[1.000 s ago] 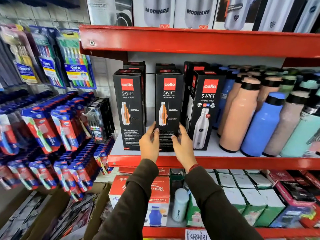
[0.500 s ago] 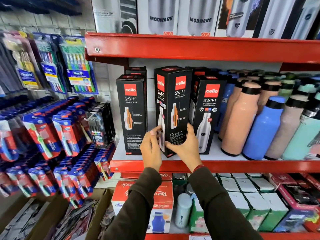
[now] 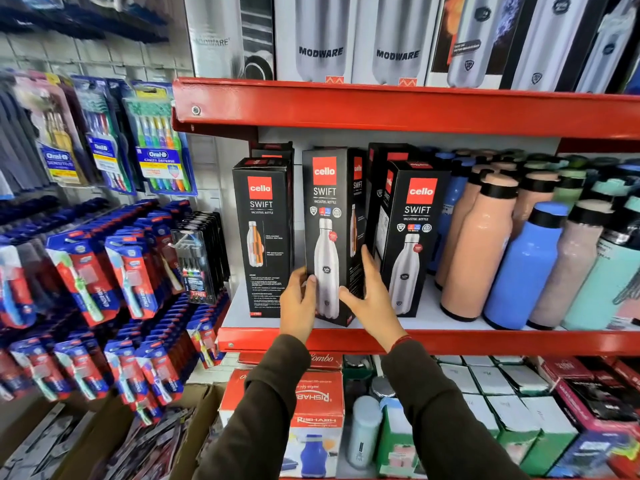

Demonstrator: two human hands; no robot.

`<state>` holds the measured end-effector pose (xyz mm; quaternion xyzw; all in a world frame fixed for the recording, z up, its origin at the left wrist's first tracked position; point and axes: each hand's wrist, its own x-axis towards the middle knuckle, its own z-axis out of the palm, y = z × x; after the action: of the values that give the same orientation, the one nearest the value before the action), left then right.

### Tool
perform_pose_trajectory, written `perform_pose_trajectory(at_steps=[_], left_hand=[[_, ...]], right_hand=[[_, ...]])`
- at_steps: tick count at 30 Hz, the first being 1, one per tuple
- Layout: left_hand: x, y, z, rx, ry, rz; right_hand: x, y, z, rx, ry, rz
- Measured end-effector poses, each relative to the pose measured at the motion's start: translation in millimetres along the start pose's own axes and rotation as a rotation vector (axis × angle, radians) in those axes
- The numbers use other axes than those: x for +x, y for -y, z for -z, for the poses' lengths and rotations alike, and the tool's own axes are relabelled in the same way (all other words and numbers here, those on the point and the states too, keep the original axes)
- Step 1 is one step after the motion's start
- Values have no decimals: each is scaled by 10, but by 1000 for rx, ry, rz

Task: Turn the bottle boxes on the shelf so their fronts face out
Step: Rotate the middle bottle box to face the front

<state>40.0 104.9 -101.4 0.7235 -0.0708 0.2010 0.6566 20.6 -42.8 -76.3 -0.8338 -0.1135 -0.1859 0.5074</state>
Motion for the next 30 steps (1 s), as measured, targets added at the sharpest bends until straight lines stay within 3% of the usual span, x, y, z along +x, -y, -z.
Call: perform_pose_trajectory(at_steps=[7,21,30], left_hand=[[-56,75,-48,0,-40,-19],[-85,88,-156,39,-69,-5],[-230,18,-84,42,-94,-20]], right_hand=[[31,-137,-69,-67,65,-7],[62,-243,-116,-109,-16,-15],[-115,-246,-198,-52,-356,13]])
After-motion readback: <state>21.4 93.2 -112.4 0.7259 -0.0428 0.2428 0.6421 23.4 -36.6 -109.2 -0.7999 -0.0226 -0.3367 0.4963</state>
